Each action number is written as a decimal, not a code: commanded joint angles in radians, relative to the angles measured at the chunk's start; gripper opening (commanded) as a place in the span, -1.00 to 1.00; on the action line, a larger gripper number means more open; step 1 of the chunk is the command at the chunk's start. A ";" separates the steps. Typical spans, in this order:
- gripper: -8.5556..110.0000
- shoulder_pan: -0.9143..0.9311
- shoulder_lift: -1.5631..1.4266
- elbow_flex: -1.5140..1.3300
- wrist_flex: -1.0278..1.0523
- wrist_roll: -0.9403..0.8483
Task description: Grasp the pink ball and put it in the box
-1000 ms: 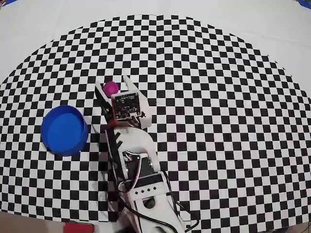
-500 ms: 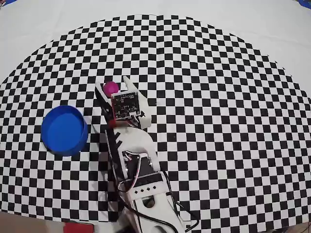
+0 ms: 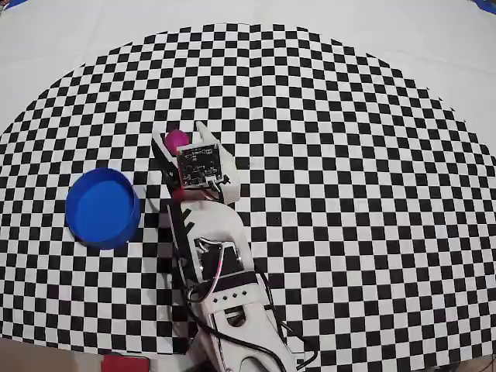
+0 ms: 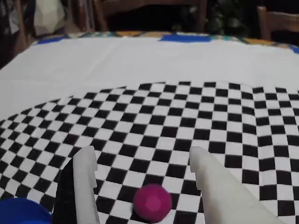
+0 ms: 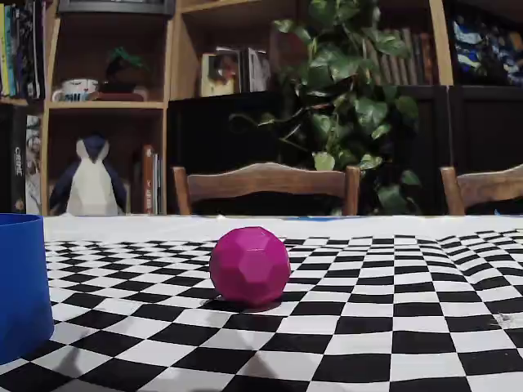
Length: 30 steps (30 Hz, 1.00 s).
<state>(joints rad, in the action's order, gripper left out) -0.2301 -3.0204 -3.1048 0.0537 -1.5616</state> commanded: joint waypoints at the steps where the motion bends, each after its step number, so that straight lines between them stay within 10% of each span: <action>1: -0.48 -0.012 0.023 -0.008 -0.023 -0.008; 30: -0.45 -0.035 0.279 0.087 -0.103 -0.008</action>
<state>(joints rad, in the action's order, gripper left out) -0.2562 -2.7612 -3.0940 -0.0322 -1.5616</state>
